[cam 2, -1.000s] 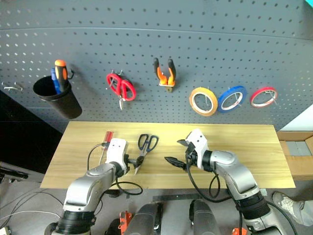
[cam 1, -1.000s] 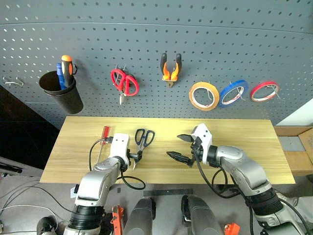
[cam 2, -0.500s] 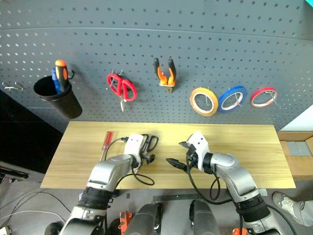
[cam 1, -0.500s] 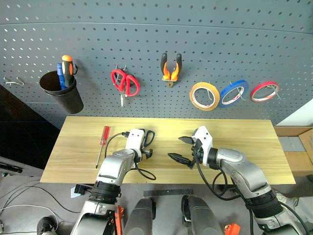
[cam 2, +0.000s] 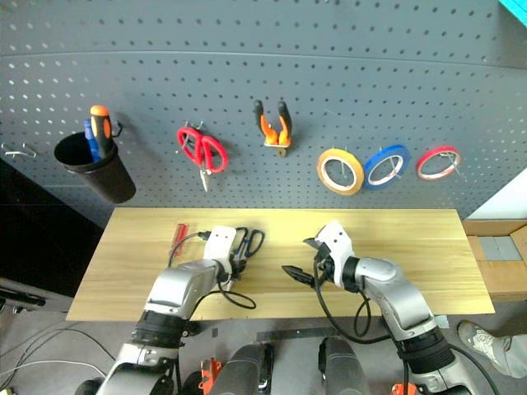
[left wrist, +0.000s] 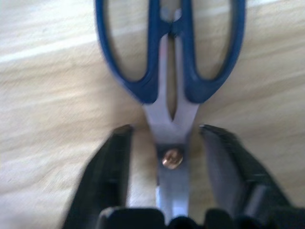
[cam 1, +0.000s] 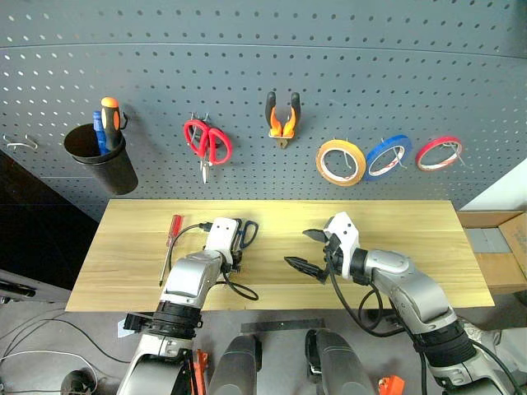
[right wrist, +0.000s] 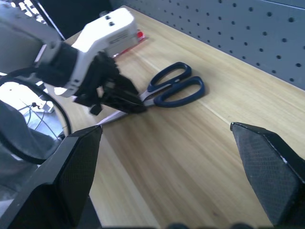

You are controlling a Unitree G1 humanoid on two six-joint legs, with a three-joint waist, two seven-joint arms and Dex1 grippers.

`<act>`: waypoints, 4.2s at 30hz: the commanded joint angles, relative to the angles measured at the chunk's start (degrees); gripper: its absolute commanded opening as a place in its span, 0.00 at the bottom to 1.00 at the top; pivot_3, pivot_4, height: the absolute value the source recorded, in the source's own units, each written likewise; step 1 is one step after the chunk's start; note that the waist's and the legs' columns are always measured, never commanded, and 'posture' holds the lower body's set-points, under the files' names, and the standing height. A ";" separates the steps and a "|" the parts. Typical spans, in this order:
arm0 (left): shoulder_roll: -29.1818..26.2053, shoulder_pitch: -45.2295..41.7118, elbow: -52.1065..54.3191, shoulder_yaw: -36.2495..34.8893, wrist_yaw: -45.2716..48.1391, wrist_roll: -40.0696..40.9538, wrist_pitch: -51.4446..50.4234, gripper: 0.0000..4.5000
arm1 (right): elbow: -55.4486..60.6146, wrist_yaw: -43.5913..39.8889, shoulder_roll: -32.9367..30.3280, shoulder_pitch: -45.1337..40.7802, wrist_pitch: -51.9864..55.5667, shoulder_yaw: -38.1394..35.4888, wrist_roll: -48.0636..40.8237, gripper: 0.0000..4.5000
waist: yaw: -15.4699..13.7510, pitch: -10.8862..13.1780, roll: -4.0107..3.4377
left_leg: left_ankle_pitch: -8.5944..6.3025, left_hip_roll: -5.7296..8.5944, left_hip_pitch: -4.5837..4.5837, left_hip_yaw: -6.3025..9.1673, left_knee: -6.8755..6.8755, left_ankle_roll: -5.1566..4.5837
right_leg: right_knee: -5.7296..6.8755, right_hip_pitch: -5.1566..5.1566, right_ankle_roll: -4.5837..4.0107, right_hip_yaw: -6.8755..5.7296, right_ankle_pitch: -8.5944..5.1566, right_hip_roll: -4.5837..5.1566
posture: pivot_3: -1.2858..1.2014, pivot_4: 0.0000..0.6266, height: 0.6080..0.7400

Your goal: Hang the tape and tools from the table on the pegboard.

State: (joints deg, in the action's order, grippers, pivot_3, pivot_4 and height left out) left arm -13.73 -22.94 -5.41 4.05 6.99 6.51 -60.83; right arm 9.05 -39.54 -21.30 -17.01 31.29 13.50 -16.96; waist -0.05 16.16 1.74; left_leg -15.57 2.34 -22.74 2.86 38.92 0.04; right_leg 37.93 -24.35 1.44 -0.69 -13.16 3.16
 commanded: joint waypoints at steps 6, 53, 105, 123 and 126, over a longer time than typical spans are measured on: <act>-1.44 5.16 4.50 -1.15 1.38 -0.03 -3.74 0.12 | -0.62 -0.06 0.23 -1.35 -1.04 -0.77 0.57 1.00 | 0.04 0.00 -0.01 | 0.00 0.00 0.00 0.01 0.00 0.01 | -0.02 0.00 0.00 0.00 0.00 0.00 | 0.53 0.43 1.00; -1.82 20.55 33.53 -13.57 7.22 5.03 47.13 0.12 | 5.90 -8.29 -2.07 -17.57 -0.37 -16.32 -20.98 1.00 | -1.40 -1.50 -0.04 | -0.02 -0.03 -0.25 0.01 -0.12 0.11 | -0.72 0.07 0.00 -0.10 0.03 -0.04 | 0.54 0.26 1.00; -7.24 5.92 5.94 -19.92 3.38 4.87 21.05 0.91 | 12.17 -4.44 -3.71 -12.55 5.31 -14.40 -23.70 1.00 | 0.07 -3.85 -0.16 | -0.16 -0.02 0.00 -0.05 0.02 -0.16 | -0.22 0.10 -0.01 0.01 0.01 -0.05 | 0.53 0.41 1.00; -16.11 -9.71 -18.27 -16.55 9.48 5.70 4.79 0.91 | 18.19 -0.59 -4.77 -10.58 14.19 -14.95 -29.97 1.00 | 0.16 1.30 0.14 | -0.17 -0.02 -0.20 0.06 -0.01 -0.20 | -0.22 -0.10 -0.02 -0.04 -0.03 0.01 | 0.53 0.59 1.00; -15.51 -10.47 -20.58 -16.15 9.02 5.26 5.50 0.91 | 19.15 -0.08 -5.33 -10.27 14.96 -14.65 -30.33 1.00 | 0.18 1.70 0.11 | -0.17 -0.03 -0.24 0.06 -0.04 -0.19 | -0.24 -0.16 -0.03 -0.02 -0.03 0.02 | 0.52 0.59 1.00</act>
State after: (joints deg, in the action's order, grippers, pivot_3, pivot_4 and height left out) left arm -29.07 -32.91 -25.57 -12.10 15.86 12.22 -55.76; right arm 24.87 -39.80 -25.94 -27.55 46.05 -0.01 -45.86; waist 0.13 17.86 1.85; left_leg -15.75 2.31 -22.99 2.92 38.86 -0.16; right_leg 37.67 -24.53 1.41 -0.70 -13.19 3.18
